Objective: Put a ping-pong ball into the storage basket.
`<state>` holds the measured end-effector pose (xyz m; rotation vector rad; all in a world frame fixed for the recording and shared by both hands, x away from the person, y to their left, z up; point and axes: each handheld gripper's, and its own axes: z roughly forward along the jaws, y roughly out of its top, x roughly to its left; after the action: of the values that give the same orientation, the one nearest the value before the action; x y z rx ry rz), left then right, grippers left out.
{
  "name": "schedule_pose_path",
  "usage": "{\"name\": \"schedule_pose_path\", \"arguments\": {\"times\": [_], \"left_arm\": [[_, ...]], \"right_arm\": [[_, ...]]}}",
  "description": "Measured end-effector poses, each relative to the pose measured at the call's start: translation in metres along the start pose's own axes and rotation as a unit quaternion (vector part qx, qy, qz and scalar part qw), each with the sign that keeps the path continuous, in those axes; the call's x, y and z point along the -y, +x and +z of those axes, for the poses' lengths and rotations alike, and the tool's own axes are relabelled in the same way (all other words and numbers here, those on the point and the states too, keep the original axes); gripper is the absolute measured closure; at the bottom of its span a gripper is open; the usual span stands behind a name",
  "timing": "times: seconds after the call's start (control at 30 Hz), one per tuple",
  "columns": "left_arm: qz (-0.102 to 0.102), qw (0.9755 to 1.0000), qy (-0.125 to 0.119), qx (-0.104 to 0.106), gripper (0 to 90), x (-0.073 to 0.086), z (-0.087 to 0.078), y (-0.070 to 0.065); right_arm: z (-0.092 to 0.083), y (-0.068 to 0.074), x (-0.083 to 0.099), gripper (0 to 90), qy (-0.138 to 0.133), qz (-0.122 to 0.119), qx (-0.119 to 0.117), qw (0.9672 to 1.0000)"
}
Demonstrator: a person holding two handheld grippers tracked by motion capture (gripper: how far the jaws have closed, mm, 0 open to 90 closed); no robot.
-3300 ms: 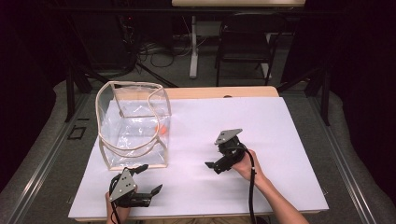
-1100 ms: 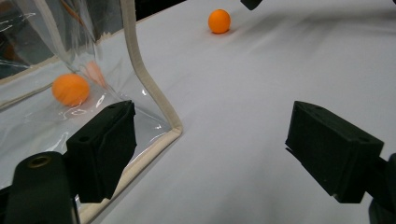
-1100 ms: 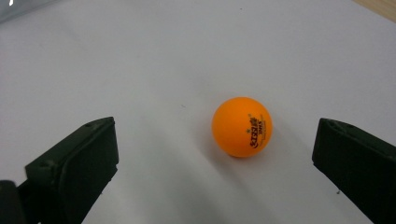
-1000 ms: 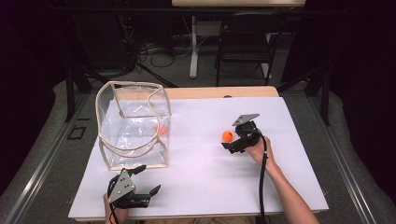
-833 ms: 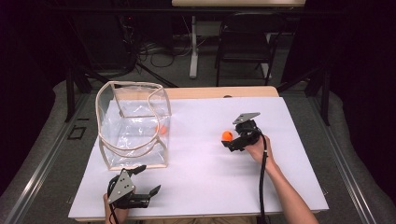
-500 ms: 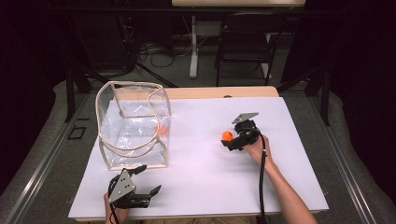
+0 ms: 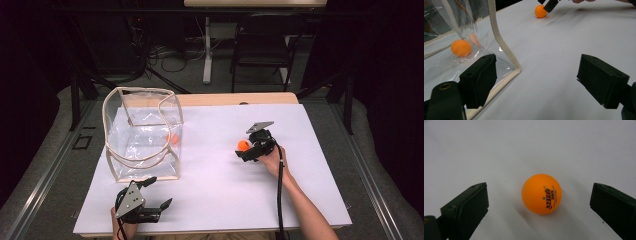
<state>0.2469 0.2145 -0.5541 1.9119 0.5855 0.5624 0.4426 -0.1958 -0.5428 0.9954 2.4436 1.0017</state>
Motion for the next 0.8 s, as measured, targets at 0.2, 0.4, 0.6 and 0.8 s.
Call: {"name": "schedule_pose_path", "arguments": {"times": [0.2,0.4,0.6,0.8], "left_arm": [[0.001,1.0,0.001,0.001,15.7,-0.0001,0.0003,-0.0003],[-0.002,1.0,0.001,0.002,15.7,0.0006,0.0004,0.0004],[0.001,1.0,0.001,0.0,15.7,0.0004,-0.001,0.0006],[0.001,1.0,0.001,-0.001,15.7,0.0004,-0.0011,0.0007]], "right_arm": [[0.0018,-0.0021,0.0007,3.1,-0.007,-0.001,0.012,0.9999],[0.0067,0.0004,-0.0001,15.1,0.0,-0.005,0.017,0.9998],[0.0078,0.0005,0.0,27.8,0.004,-0.008,0.028,0.9996],[0.0056,0.0016,-0.0007,37.2,0.012,-0.013,0.033,0.9993]]}}
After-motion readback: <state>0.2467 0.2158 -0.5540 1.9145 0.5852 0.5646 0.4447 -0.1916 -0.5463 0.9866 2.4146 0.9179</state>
